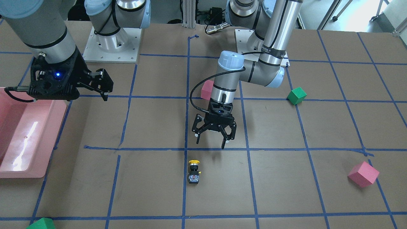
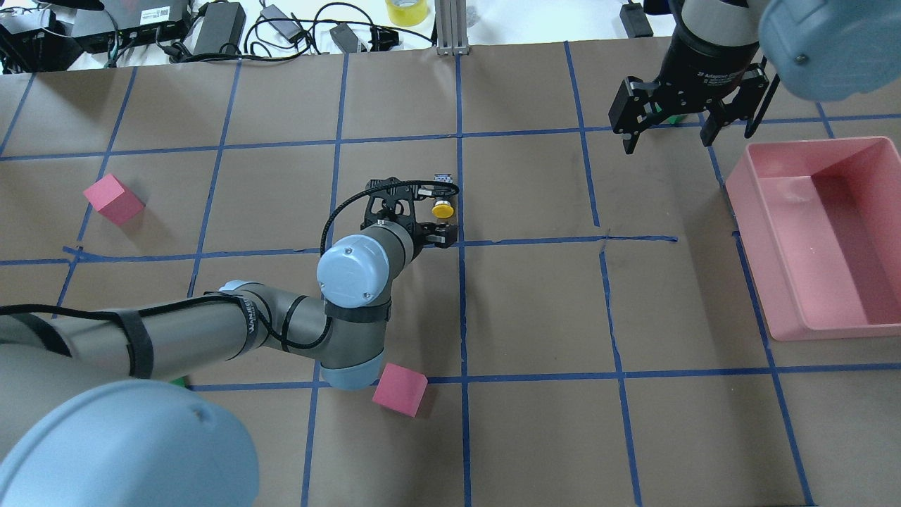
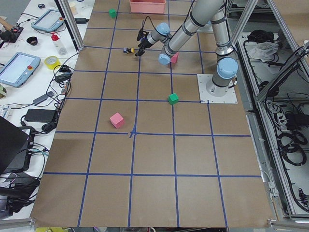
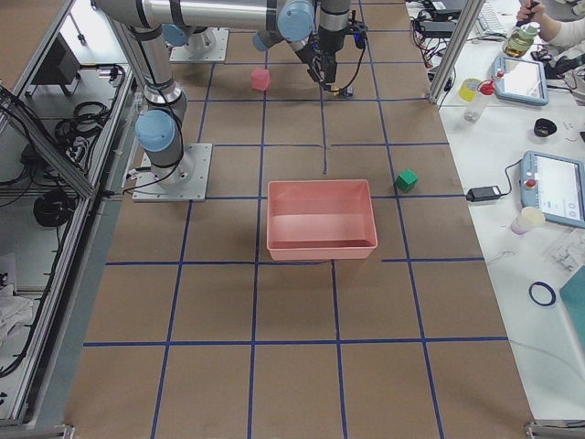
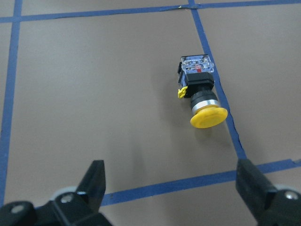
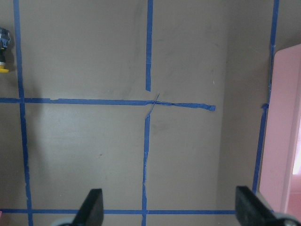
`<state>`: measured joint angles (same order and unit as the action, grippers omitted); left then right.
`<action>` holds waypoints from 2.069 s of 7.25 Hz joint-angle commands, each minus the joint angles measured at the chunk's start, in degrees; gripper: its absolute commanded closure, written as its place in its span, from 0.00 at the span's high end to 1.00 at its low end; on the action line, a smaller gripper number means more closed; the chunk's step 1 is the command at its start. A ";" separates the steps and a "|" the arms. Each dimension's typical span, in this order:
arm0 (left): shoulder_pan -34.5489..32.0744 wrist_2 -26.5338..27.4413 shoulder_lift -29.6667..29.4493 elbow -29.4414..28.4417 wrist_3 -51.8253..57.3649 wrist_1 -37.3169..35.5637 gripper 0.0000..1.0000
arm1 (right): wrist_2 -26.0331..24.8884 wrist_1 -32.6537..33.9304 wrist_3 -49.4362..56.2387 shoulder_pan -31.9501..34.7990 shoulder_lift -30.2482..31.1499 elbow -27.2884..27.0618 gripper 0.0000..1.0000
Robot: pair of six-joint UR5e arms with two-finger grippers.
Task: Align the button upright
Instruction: 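Lower the left gripper over the lying switch, aligning with its yellow cap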
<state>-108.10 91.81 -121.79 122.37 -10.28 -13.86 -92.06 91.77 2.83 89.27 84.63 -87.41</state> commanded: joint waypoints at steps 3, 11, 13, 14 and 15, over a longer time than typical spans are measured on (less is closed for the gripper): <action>-5.01 5.83 -5.38 -5.20 -9.35 -0.82 0.97 | -0.05 -0.02 0.60 0.02 0.01 -0.04 1.00; -5.01 6.80 -8.38 -7.60 0.26 -6.59 0.90 | -0.05 -0.02 0.33 0.11 0.01 -0.13 1.00; -4.31 6.63 -8.29 -6.35 0.26 -7.50 0.86 | 0.04 -0.02 0.33 0.11 0.01 -0.13 1.00; -4.13 6.36 -8.29 -6.53 0.34 -7.50 0.86 | 0.21 0.07 0.33 0.11 0.01 -0.13 1.00; -3.78 6.27 -8.29 -6.70 0.78 -7.50 0.86 | 0.04 0.07 0.33 0.11 0.01 -0.13 1.00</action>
<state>-112.29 98.26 -130.08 115.79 -9.86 -21.29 -91.95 91.81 3.16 89.38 84.64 -87.54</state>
